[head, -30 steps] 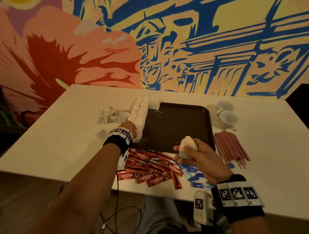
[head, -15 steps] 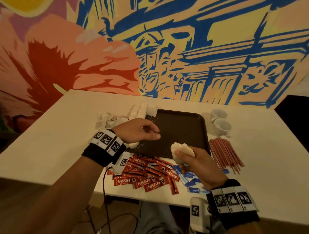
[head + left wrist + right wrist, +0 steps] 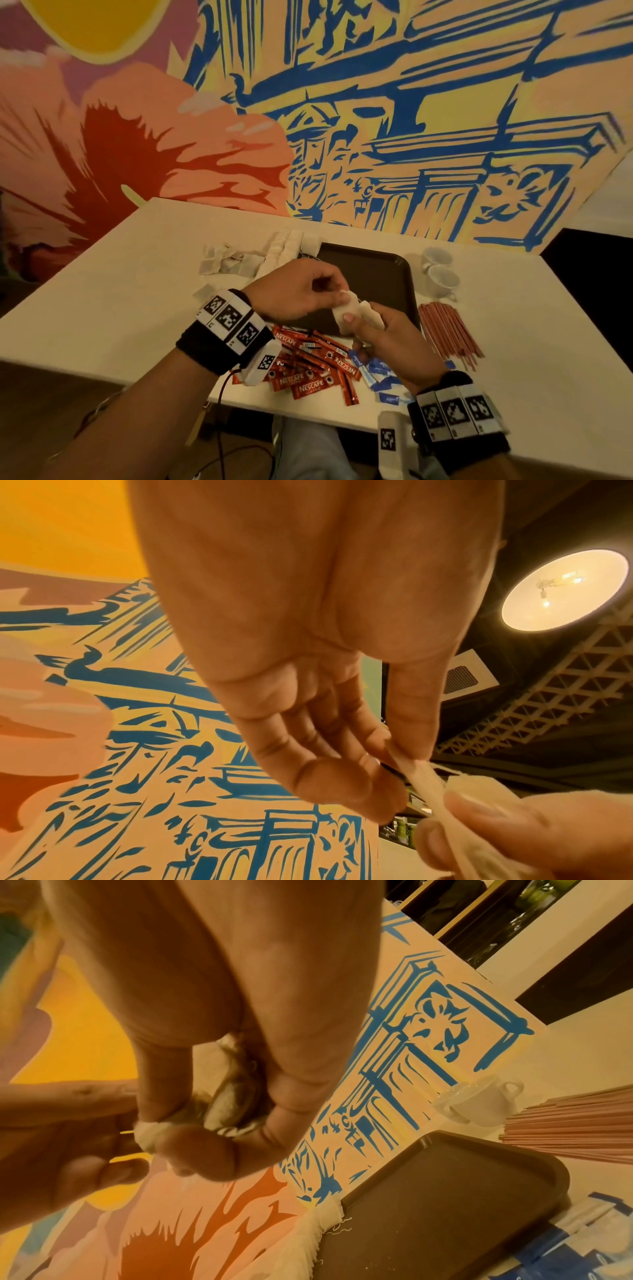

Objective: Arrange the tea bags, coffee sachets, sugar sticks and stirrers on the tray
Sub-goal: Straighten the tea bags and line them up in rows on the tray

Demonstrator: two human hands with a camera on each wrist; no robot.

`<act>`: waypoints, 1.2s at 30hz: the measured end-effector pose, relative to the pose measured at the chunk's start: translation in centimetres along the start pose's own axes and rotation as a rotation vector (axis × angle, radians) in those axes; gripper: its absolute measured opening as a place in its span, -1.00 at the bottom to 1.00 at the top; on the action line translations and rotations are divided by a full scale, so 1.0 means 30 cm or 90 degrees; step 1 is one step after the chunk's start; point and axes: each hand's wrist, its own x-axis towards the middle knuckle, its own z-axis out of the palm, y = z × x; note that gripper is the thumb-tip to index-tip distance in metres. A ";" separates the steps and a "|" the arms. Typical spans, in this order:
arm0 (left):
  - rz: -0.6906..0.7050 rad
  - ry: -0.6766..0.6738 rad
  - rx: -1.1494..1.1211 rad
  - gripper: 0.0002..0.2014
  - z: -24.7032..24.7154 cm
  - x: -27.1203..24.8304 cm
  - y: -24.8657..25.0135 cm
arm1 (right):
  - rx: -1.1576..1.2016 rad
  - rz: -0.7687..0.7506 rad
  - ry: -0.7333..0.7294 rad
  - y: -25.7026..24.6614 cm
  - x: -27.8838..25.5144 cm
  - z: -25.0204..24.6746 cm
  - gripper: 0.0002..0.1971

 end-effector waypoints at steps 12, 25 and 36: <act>-0.089 0.032 -0.118 -0.85 -0.001 -0.068 0.018 | -0.054 -0.050 -0.038 0.011 0.021 0.025 -0.66; -0.123 0.199 -0.007 -0.85 -0.162 0.001 -0.123 | 0.003 0.054 0.053 -0.008 0.116 0.020 -0.53; -0.336 0.055 0.215 -0.82 -0.072 0.111 -0.483 | 0.206 0.186 0.040 -0.039 0.228 0.010 -0.87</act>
